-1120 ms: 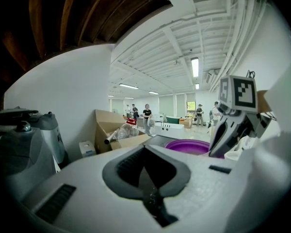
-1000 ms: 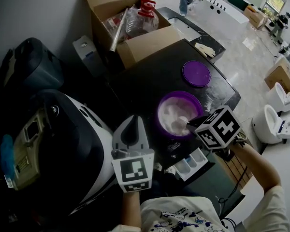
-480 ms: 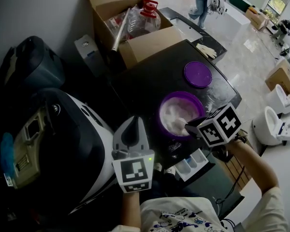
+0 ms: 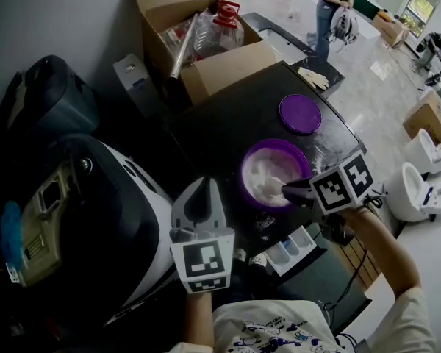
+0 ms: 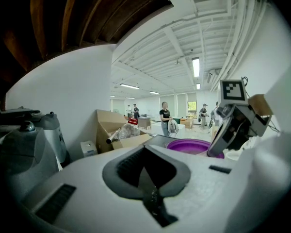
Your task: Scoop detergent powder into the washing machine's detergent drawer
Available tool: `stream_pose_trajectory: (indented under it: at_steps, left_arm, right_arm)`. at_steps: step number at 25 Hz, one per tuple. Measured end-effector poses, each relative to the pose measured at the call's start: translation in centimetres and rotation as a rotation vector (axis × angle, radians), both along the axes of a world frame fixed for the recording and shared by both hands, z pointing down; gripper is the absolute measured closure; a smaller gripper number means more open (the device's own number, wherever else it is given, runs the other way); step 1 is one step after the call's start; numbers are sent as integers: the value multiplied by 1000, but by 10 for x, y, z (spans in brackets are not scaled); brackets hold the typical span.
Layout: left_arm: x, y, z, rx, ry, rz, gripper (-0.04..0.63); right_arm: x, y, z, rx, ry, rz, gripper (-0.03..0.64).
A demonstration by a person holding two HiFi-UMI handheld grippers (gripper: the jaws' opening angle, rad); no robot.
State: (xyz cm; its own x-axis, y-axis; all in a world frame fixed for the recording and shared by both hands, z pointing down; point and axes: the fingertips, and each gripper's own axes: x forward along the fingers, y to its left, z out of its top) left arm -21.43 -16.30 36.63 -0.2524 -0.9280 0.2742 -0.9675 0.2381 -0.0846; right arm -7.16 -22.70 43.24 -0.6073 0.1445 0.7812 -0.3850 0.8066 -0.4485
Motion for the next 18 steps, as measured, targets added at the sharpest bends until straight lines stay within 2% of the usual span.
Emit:
stream_pose_trajectory:
  at_steps: [9, 18]
  left_arm:
    - [3, 0, -5, 11, 1, 0, 594]
    - [11, -1, -10, 25, 3, 12, 594]
  right_arm:
    - [-5, -8, -19, -158, -169, 166, 594]
    - [-9, -3, -38, -317, -356, 265, 594]
